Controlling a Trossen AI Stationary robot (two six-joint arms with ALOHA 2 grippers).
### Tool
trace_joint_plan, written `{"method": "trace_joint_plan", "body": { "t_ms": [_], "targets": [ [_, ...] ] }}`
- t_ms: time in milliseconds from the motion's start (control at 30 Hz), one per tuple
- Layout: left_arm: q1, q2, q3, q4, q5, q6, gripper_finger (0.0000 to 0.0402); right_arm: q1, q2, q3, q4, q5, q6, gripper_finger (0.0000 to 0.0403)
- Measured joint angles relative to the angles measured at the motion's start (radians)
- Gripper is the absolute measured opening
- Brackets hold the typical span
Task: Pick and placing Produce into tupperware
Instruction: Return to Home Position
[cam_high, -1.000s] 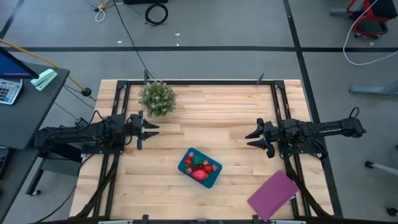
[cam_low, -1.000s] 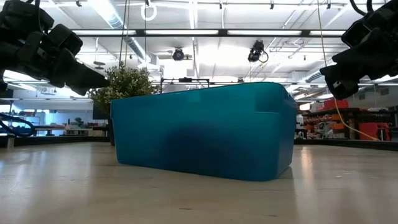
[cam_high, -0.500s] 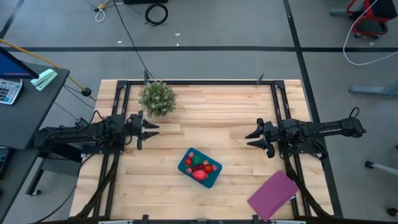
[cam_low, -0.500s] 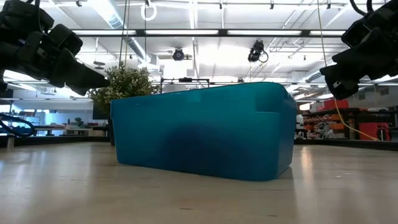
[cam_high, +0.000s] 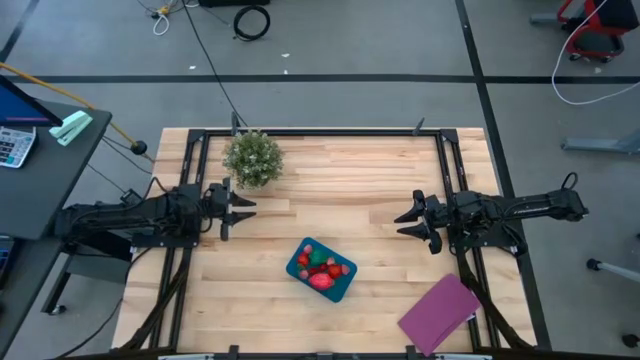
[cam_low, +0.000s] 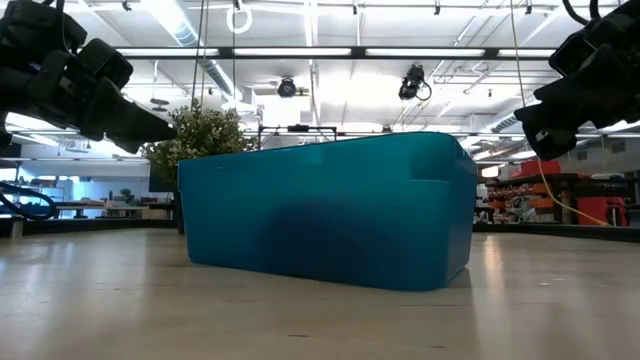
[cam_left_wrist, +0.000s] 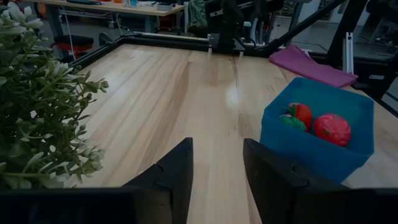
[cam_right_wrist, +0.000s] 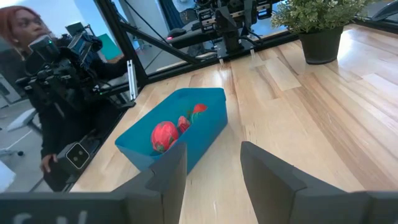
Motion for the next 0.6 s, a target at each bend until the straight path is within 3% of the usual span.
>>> {"method": "trace_joint_plan", "body": {
  "t_ms": [600],
  "targets": [
    [0.0, 0.0, 0.0, 0.0, 0.0, 0.0, 0.0147, 0.0, 0.0, 0.0, 0.0, 0.0, 0.0, 0.016]
  ]
}}
